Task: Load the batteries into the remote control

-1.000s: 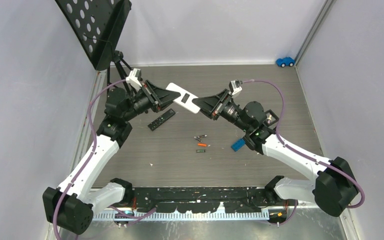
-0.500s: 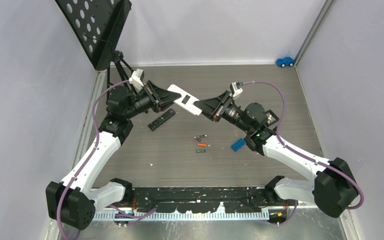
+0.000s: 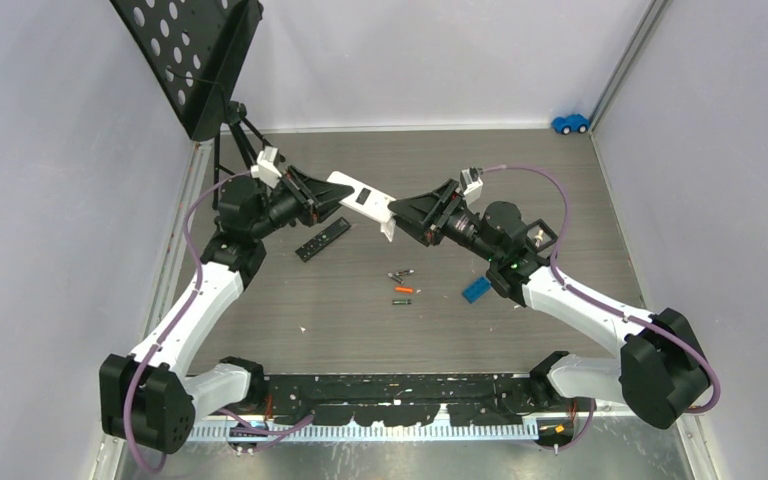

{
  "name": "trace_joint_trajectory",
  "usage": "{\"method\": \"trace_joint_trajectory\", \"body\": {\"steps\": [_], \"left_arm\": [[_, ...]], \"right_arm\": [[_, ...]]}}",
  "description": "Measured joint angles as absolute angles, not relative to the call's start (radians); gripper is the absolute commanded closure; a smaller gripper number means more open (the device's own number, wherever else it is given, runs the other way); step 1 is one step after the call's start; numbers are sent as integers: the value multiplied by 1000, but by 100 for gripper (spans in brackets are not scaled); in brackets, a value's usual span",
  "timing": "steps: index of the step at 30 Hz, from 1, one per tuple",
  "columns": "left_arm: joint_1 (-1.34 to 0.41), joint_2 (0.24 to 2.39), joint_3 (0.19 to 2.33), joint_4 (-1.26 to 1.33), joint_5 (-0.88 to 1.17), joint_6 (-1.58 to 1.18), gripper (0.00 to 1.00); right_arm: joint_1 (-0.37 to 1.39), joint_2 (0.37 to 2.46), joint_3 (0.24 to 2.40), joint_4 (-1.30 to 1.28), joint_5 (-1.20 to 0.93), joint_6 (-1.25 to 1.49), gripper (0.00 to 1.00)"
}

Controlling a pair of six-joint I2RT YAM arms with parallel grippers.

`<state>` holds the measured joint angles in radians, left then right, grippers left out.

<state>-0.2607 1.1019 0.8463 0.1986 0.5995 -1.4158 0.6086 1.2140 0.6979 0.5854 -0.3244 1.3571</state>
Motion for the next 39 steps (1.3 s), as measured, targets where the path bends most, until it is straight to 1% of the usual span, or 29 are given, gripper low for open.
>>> {"method": "trace_joint_trajectory", "body": {"steps": [4, 5, 11, 13, 15, 19, 20, 24, 26, 31, 37, 39], "left_arm": [[-259, 1121, 831, 199, 592, -1406, 100], [-259, 1125, 830, 198, 589, -1403, 100], [-259, 1133, 829, 188, 565, -1351, 100], [-258, 1133, 827, 178, 553, -1327, 100], [-258, 1133, 825, 157, 541, -1299, 100], [-257, 1134, 820, 112, 532, -1238, 100], [-256, 1134, 820, 99, 532, -1220, 100], [-255, 1134, 820, 67, 551, -1155, 100], [-255, 1133, 820, 59, 575, -1126, 100], [-255, 1131, 818, 72, 681, -1069, 100], [-255, 1109, 817, 124, 805, -1035, 100], [-255, 1100, 819, 134, 844, -1026, 100]], "right_arm": [[609, 1217, 699, 581, -328, 1367, 54], [609, 1218, 699, 580, -328, 1369, 55], [609, 1218, 699, 555, -327, 1365, 56], [609, 1218, 699, 532, -324, 1356, 52], [609, 1218, 699, 507, -322, 1338, 45], [609, 1216, 702, 414, -308, 1266, 25], [609, 1214, 704, 390, -305, 1246, 22], [609, 1175, 709, 291, -299, 1144, 13], [609, 1140, 710, 259, -300, 1090, 11], [609, 1079, 711, 257, -328, 1015, 10], [609, 1103, 711, 355, -444, 1011, 11], [611, 1116, 710, 403, -487, 1027, 13]]}}
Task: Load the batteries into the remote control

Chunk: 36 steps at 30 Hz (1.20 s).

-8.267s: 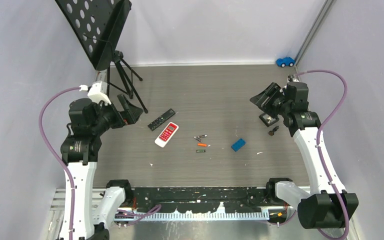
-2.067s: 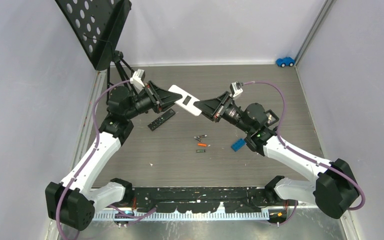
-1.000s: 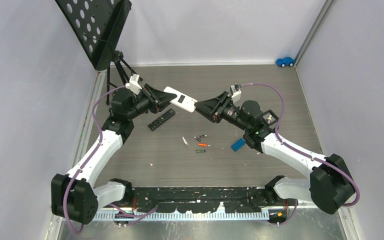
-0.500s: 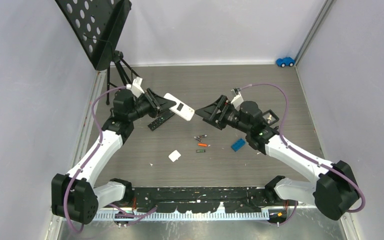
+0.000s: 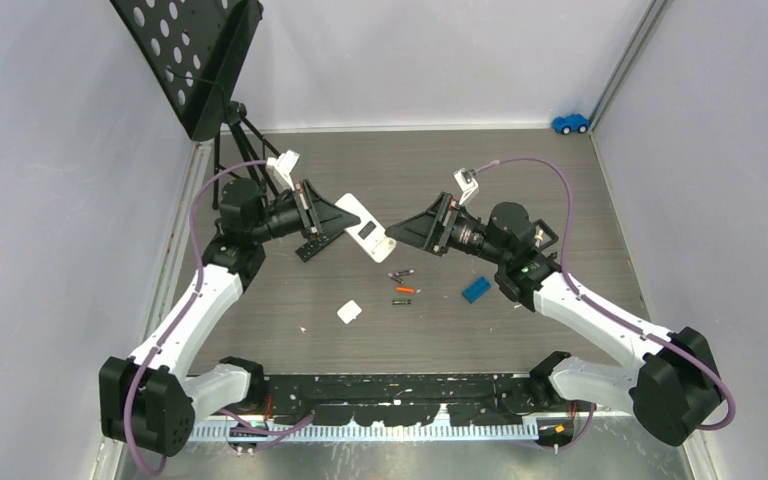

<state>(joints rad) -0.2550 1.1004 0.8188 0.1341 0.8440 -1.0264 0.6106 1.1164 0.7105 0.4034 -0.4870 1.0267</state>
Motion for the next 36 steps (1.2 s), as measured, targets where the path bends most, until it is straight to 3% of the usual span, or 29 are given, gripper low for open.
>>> {"method": "trace_joint_trajectory", "body": {"steps": [9, 17, 20, 22, 25, 28, 36], "left_arm": [[-255, 1083, 828, 305, 918, -1100, 100], [-253, 1084, 794, 538, 909, -1260, 99], [-252, 1085, 794, 563, 907, -1281, 92], [-251, 1086, 795, 578, 912, -1295, 78], [-247, 1090, 801, 579, 926, -1311, 56], [-247, 1097, 822, 551, 986, -1299, 43], [-249, 1085, 900, 359, 1105, -1163, 54]], "right_arm": [[665, 1143, 714, 529, -546, 1062, 29], [688, 1190, 716, 630, -539, 1129, 71], [689, 1189, 716, 677, -533, 1152, 81], [690, 1189, 716, 690, -533, 1161, 86], [690, 1189, 716, 703, -535, 1167, 89], [690, 1189, 724, 688, -537, 1156, 90], [683, 1189, 805, 552, -599, 1078, 93]]}}
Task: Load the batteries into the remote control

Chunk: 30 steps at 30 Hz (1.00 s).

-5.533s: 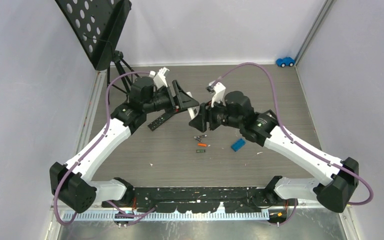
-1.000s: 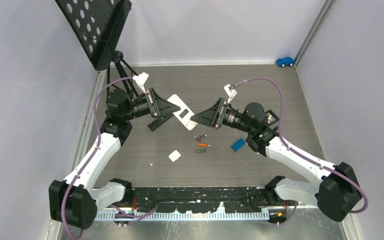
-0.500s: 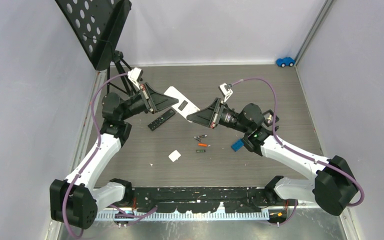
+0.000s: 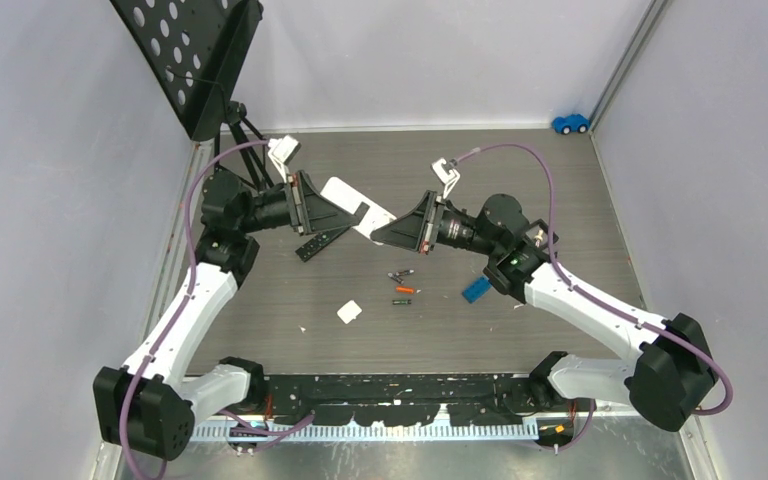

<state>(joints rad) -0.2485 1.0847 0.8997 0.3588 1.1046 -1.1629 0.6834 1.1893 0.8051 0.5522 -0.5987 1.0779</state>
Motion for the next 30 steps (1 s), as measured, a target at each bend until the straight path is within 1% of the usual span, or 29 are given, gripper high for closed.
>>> {"method": "trace_joint_trajectory", "body": {"steps": [6, 9, 10, 12, 13, 15, 16, 17, 18, 20, 21, 22, 23, 24, 25, 26, 27, 28, 30], "left_arm": [[-249, 1063, 912, 202, 1140, -1055, 65], [-249, 1063, 912, 163, 1146, -1034, 67], [-249, 1063, 912, 154, 1147, -1029, 67], [-249, 1063, 912, 144, 1151, -1021, 60], [-249, 1063, 912, 140, 1153, -1016, 59], [-249, 1063, 912, 138, 1153, -1012, 58], [-249, 1063, 913, 137, 1153, -1012, 61], [-249, 1063, 912, 137, 1153, -1012, 66], [-249, 1063, 912, 137, 1153, -1012, 76], [-249, 1063, 912, 133, 1155, -1012, 98], [-249, 1064, 912, 143, 1168, -1010, 100], [-249, 1062, 913, 162, 1177, -1004, 100], [-249, 1057, 913, 170, 1178, -1003, 100], [-249, 1055, 913, 169, 1180, -1005, 100], [-249, 1055, 913, 172, 1180, -1007, 100], [-249, 1053, 912, 171, 1177, -1007, 100], [-249, 1052, 910, 169, 1173, -1005, 100], [-249, 1048, 908, 165, 1169, -1000, 100], [-250, 1037, 905, 144, 1146, -970, 100]], "right_arm": [[683, 1189, 883, 398, -665, 970, 92], [682, 1189, 913, 327, -696, 920, 93], [682, 1189, 920, 307, -706, 908, 93], [682, 1190, 932, 273, -725, 887, 93], [681, 1192, 940, 256, -736, 880, 93], [680, 1198, 947, 240, -755, 869, 93], [681, 1203, 948, 233, -764, 867, 92], [680, 1207, 948, 227, -770, 866, 93], [680, 1212, 948, 223, -775, 866, 93], [680, 1218, 955, 223, -786, 868, 93], [679, 1219, 958, 222, -789, 874, 91], [678, 1220, 960, 218, -796, 883, 86], [678, 1220, 961, 220, -799, 887, 72], [678, 1220, 964, 220, -798, 889, 54], [678, 1220, 966, 219, -795, 890, 38], [678, 1220, 969, 212, -785, 889, 25], [678, 1222, 970, 201, -768, 887, 19], [678, 1222, 971, 192, -753, 887, 16], [676, 1223, 971, 167, -706, 870, 15]]}}
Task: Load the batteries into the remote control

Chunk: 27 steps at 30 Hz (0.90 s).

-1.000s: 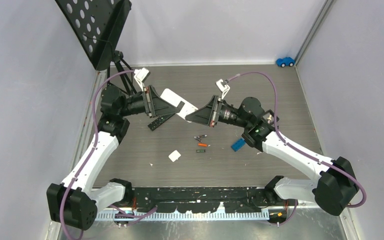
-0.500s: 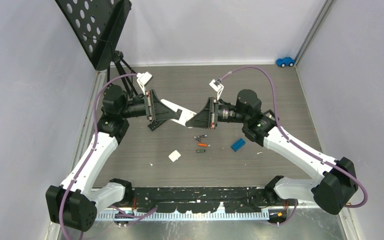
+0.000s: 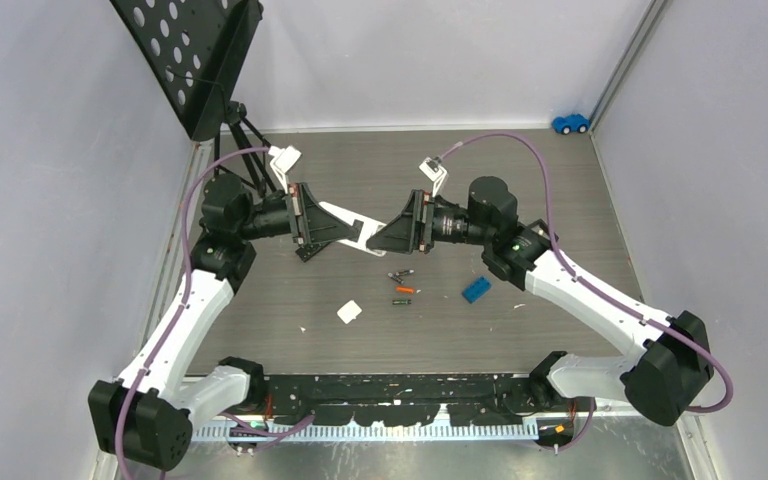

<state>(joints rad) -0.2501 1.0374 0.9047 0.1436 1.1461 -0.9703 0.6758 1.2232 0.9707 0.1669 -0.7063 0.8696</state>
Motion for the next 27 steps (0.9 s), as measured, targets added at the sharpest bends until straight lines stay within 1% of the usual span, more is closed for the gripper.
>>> {"method": "trace_joint_trajectory", "body": {"steps": [3, 5, 7, 9, 11, 12, 15, 20, 24, 27], "left_arm": [[-250, 1006, 904, 83, 1077, -897, 100], [-251, 976, 902, 39, 1007, -831, 100], [-251, 942, 894, 1, 931, -778, 100], [-252, 918, 886, -35, 855, -735, 100], [-254, 906, 879, -69, 790, -700, 100], [-254, 904, 876, -84, 752, -688, 100], [-254, 905, 863, -118, 665, -657, 100], [-254, 921, 844, -183, 566, -619, 100], [-254, 930, 831, -212, 531, -611, 100], [-254, 929, 822, -225, 509, -608, 100]], "right_arm": [[672, 1216, 965, 125, -619, 864, 16], [672, 1198, 956, 85, -543, 866, 22], [671, 1176, 948, 35, -456, 868, 34], [672, 1159, 949, -21, -356, 883, 42], [674, 1155, 949, -89, -265, 900, 48], [672, 1165, 951, -127, -224, 912, 50], [675, 1242, 979, -248, -112, 948, 52], [727, 1454, 1042, -435, 18, 993, 53], [785, 1558, 1057, -527, 56, 1022, 44], [818, 1586, 1056, -564, 67, 1068, 43]]}}
